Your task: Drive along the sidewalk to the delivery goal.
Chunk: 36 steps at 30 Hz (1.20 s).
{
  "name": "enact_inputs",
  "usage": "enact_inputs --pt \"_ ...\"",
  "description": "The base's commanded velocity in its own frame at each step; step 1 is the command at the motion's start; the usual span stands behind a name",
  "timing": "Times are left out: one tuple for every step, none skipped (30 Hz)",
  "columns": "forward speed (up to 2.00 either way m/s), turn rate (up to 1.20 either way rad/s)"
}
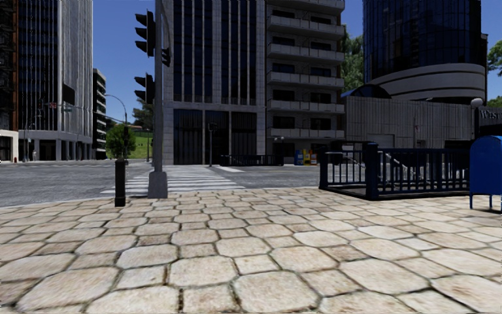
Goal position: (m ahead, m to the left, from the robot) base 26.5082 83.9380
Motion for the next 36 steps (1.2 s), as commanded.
enact_inputs --pt "2.0 0.48" --pt "2.0 0.48" --pt "2.0 0.48" --pt "2.0 0.48" --pt "2.0 0.48" --pt "2.0 0.48" --pt "2.0 0.48" --pt "2.0 0.48" --pt "2.0 0.48" --pt "2.0 0.48" --pt "2.0 0.48" --pt "2.0 0.48" --pt "2.0 0.48" --pt "2.0 0.48" --pt "2.0 0.35" --pt "2.0 0.14" --pt "2.0 0.14" --pt "2.0 0.0" --pt "2.0 0.0" --pt "2.0 0.0" --pt "2.0 0.0" --pt "2.0 0.0" --pt "2.0 0.0" --pt "2.0 0.0" --pt "2.0 0.0" --pt "2.0 0.0" --pt "2.0 0.0" --pt "2.0 0.0" --pt "2.0 0.0" --pt "2.0 0.0" --pt "2.0 0.0" --pt "2.0 0.0" --pt "2.0 0.0" --pt "2.0 0.0" --pt "2.0 0.0" --pt "2.0 0.0"
